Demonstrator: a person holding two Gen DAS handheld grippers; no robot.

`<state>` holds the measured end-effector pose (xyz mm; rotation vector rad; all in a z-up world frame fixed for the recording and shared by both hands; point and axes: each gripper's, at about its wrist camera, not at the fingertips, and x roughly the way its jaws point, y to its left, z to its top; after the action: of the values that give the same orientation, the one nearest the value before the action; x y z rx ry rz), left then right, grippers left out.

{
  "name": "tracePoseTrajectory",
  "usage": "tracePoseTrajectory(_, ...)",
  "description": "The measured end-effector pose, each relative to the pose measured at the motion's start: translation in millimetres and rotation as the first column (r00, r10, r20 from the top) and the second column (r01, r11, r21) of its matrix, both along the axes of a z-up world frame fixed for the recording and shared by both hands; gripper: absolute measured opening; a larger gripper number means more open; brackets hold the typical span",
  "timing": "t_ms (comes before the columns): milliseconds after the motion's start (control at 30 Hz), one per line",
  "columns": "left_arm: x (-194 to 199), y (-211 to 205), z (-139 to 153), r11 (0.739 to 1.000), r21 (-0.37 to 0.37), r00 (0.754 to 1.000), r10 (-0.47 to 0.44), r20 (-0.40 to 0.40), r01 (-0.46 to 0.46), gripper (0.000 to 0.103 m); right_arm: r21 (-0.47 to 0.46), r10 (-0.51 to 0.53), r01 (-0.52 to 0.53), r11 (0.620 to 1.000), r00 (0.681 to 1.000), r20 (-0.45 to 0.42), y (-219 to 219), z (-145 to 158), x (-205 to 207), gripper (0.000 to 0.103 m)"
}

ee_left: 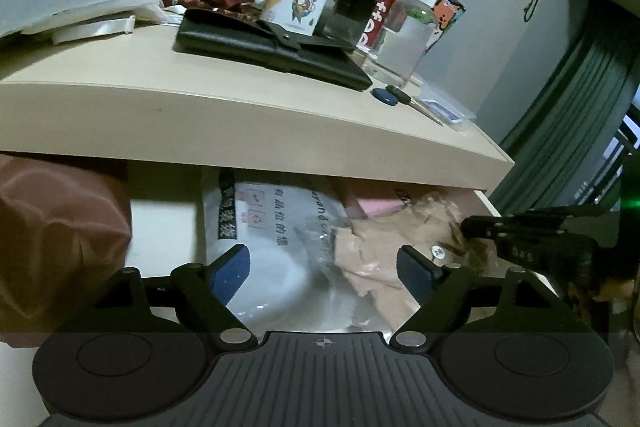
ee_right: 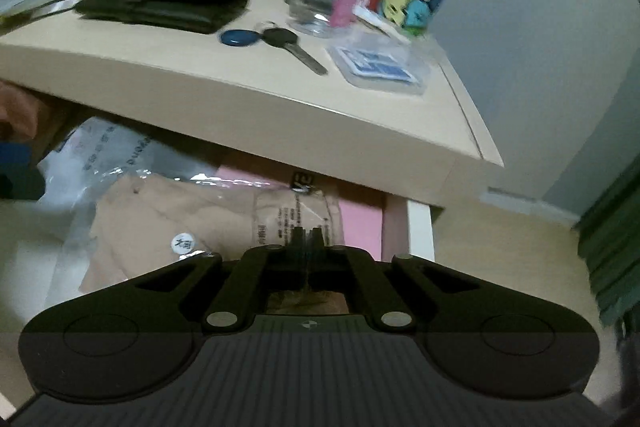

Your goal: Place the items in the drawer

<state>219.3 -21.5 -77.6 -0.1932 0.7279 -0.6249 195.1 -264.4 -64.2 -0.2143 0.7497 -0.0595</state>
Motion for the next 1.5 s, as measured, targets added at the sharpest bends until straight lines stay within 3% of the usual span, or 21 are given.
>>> tracePoseTrajectory(67,-0.6,1.2,0.6,1.0,0.006,1.0,0.0,0.01,0.0,0.081,0.009,0.016,-0.016,1.0,1.0,0.003,2.3,4.1,-5.1,0.016)
tracePoseTrajectory(133,-1.1,2.9,1.0,1.0,0.009,1.0,0.002,0.016,-0.002,0.083,0.023,0.04,-0.04,0.999,0.999,0.02,4.8,9.7,-11.6,0.051)
tracePoseTrajectory(233,-1.7,6.3,1.4,1.0,0.008,1.0,0.004,0.02,-0.005,0.084,0.043,0.103,-0.104,0.994,0.994,0.041,12.9,19.8,-21.4,0.056)
tracePoseTrajectory(333,-3.2,9.1,2.2,1.0,0.005,1.0,-0.001,0.032,0.001,0.085,0.109,0.166,-0.159,0.981,0.985,-0.056,18.4,22.1,-22.0,0.066)
tracePoseTrajectory(400,-7.1,9.4,4.4,1.0,0.0,0.998,-0.025,0.062,0.025,0.09,0.154,0.166,-0.146,0.977,0.978,-0.129,19.3,20.3,-20.7,0.067)
tracePoseTrajectory(500,-17.4,9.0,10.4,0.996,-0.011,0.987,-0.084,0.138,0.086,0.103,0.149,0.16,-0.137,0.979,0.975,-0.155,24.7,15.4,-25.1,0.067)
tracePoseTrajectory(700,-28.3,2.8,15.2,0.992,0.049,0.971,-0.12,0.206,0.112,0.103,0.131,0.112,-0.076,0.988,0.95,-0.29,39.7,0.3,-28.5,0.067)
tracePoseTrajectory(800,-28.9,0.5,14.7,0.99,0.093,0.97,-0.119,0.211,0.101,0.103,0.143,0.114,-0.072,0.987,0.943,-0.312,43.3,-8.3,-31.1,0.068)
tracePoseTrajectory(1000,-22.0,4.3,10.1,0.99,0.072,0.98,-0.129,0.154,0.119,0.103,0.172,0.063,-0.016,0.985,0.96,-0.272,50.2,-18.5,-25.7,0.07)
tracePoseTrajectory(1267,-14.6,12.5,6.5,0.994,0.013,0.989,-0.109,0.097,0.108,0.103,0.094,-0.062,0.069,0.993,0.995,-0.074,47.8,-3.7,-14.2,0.071)
tracePoseTrajectory(1500,-18.5,10.3,7.6,0.992,0.031,0.985,-0.128,0.114,0.125,0.103,0.098,0.002,0.011,0.995,0.992,-0.127,58.8,-11.2,-12.9,0.076)
